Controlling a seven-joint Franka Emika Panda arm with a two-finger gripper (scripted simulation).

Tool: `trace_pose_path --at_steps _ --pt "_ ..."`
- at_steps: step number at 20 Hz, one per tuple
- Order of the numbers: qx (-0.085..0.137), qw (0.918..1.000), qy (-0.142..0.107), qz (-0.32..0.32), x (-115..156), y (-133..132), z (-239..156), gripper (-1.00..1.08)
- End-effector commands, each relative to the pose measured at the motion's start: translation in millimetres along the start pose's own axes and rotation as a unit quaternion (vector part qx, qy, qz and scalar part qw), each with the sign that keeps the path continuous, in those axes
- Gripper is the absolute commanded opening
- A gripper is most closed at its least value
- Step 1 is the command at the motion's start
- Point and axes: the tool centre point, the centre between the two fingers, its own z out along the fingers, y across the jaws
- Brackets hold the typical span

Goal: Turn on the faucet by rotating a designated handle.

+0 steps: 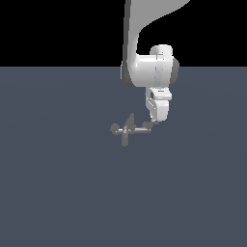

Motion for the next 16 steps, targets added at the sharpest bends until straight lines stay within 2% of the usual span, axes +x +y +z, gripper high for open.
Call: trace_pose_path --at_steps 1,5,7,16 --pt "0.000 1.0000 0.000 0.001 6 7 0 -1.00" --pt "0.000 1.0000 0.000 0.001 16 19 0 -1.00" --pt "0.002 1.0000 -0.001 -0.001 11 14 0 -1.00" --pt "0.001 1.0000 0.000 0.000 12 39 0 -1.00"
